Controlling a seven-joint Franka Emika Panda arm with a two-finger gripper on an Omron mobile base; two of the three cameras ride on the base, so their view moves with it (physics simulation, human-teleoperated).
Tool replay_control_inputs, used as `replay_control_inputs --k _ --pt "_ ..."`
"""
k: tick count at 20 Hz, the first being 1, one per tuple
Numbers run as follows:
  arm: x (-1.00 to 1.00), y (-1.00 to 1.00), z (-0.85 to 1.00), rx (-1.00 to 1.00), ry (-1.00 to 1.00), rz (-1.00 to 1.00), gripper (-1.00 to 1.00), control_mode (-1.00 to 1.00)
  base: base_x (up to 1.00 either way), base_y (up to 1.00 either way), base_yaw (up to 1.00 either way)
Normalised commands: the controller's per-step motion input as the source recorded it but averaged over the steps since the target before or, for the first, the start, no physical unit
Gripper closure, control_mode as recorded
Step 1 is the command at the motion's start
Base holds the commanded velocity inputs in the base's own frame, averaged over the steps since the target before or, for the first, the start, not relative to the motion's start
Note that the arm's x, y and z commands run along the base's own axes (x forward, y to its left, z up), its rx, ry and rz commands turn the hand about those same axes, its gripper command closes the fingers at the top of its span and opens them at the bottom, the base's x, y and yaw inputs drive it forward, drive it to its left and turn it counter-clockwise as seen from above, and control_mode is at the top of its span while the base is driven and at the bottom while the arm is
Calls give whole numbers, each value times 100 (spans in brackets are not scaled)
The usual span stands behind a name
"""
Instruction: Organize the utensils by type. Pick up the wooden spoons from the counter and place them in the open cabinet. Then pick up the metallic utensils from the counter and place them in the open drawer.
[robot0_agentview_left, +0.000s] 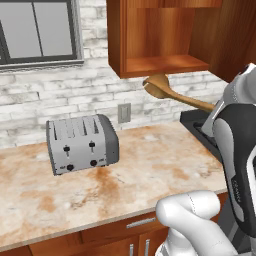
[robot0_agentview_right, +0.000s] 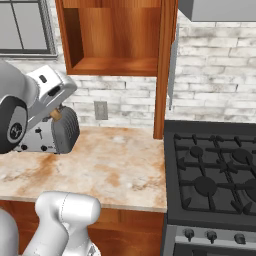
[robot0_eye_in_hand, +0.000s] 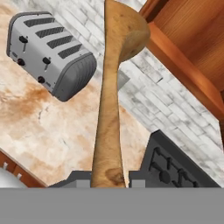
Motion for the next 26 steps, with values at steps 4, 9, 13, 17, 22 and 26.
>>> replay_control_inputs --k 4,9,13,17,22,26 --pt "-7 -9 12 0 -3 0 100 -100 0 0 0" --pt "0 -8 7 0 -1 -2 100 -100 0 0 0" --pt "0 -21 8 1 -4 -1 100 -100 0 0 0" --pt "0 -32 3 2 -7 0 100 -100 0 0 0" --pt "29 -16 0 0 -9 0 100 -100 0 0 0" --pt "39 -4 0 0 -12 0 100 -100 0 0 0"
